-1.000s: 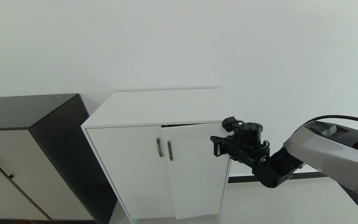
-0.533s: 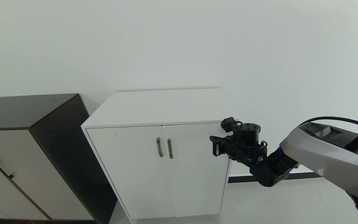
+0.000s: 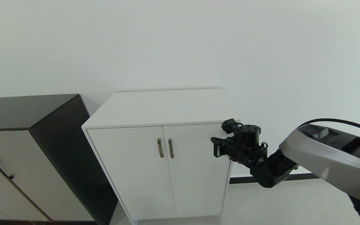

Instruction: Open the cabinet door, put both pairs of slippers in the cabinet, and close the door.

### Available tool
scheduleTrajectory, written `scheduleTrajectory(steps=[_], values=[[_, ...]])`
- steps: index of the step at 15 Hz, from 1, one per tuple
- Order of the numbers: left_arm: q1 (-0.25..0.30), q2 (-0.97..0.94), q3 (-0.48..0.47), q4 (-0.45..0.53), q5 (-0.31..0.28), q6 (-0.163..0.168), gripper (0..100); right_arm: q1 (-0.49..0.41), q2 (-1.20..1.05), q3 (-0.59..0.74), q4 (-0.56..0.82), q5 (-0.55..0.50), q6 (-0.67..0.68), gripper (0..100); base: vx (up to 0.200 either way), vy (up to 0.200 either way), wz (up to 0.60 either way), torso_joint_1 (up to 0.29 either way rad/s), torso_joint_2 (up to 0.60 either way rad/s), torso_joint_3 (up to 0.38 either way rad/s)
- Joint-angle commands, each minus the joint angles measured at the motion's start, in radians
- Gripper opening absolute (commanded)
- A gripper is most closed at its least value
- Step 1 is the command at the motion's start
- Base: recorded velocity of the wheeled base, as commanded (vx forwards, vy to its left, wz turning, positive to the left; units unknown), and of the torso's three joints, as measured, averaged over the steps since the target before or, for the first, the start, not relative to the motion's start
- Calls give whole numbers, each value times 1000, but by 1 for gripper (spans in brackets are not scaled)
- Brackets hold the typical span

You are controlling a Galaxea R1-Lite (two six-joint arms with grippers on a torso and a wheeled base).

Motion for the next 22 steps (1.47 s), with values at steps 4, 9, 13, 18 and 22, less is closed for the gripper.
scheduleTrajectory(steps=[4, 9, 13, 18, 22], values=[[0, 0, 0, 0, 0, 0, 0, -3, 6, -10, 2, -7, 0, 0, 0, 0, 0, 0, 0, 0], [0, 0, 0, 0, 0, 0, 0, -1, -6, 10, -4, -8, 0, 0, 0, 0, 0, 0, 0, 0], [0, 0, 0, 0, 0, 0, 0, 5, -99, 160, -69, -55, -1, 0, 0, 0, 0, 0, 0, 0], [0, 0, 0, 0, 0, 3, 0, -1, -290, 640, -304, -196, -1, 0, 0, 0, 0, 0, 0, 0], [0, 0, 0, 0, 0, 0, 0, -47, -397, 1100, -543, -349, 9, 0, 0, 0, 0, 0, 0, 0]])
